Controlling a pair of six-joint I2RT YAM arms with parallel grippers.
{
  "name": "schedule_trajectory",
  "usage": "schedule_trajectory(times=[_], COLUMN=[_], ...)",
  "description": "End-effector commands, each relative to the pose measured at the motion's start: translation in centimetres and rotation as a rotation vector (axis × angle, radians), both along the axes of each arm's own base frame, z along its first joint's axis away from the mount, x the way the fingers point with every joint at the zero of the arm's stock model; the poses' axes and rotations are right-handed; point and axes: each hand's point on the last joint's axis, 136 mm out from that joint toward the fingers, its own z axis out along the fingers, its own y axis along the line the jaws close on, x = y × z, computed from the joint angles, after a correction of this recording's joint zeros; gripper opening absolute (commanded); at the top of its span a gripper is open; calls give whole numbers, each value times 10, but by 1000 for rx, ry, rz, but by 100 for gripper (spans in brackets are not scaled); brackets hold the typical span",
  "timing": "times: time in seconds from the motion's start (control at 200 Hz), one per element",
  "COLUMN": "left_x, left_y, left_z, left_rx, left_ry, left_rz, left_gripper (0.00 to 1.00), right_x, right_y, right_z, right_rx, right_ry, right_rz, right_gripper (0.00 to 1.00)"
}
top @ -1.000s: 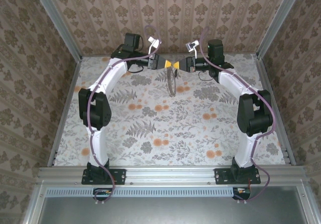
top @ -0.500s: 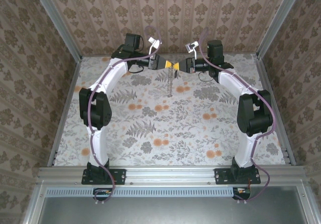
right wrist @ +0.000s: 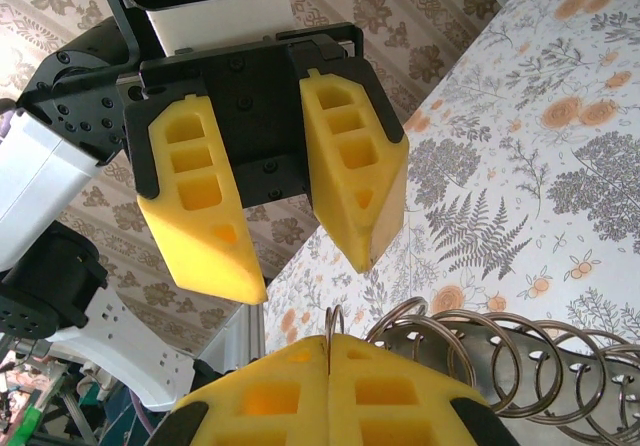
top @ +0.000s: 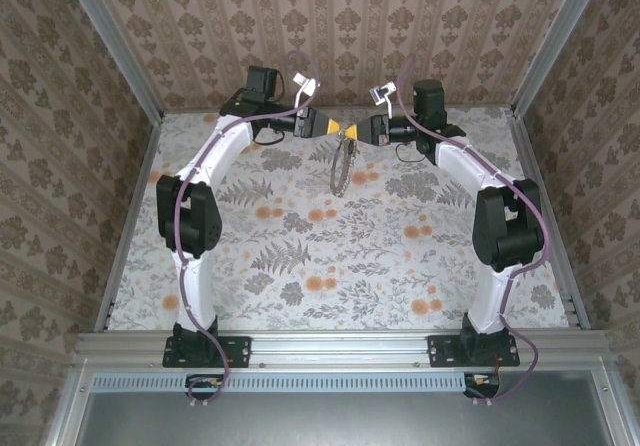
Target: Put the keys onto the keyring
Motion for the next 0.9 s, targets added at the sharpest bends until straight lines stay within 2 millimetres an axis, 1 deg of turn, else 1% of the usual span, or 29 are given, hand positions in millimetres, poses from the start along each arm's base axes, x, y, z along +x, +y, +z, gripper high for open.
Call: schedule_trajectory(times=[0.0, 0.29, 0.64, 0.795, 0.895], left_x=[2, 1, -5, -5, -5], left_y=[-3, -8, -16, -17, -17], left_z=[-2, -12, -9, -7, -5], left_rx=[-11, -2, -9, -10, -12], left_ry=[-18, 0, -9, -15, -21], left_rz=[-15, -26, -51, -50, -49], left_gripper=[33, 34, 33, 29, 29], right_x=[-5, -5, -5, -5, -5], right_y=[2, 2, 2, 2, 1], right_z=[24, 25, 25, 24, 23], right_rx=[19, 19, 19, 18, 16], right_ry=[-76, -76, -76, -74, -73], right_rz=[29, 29, 27, 28, 27], right_gripper=[0, 0, 0, 0, 0])
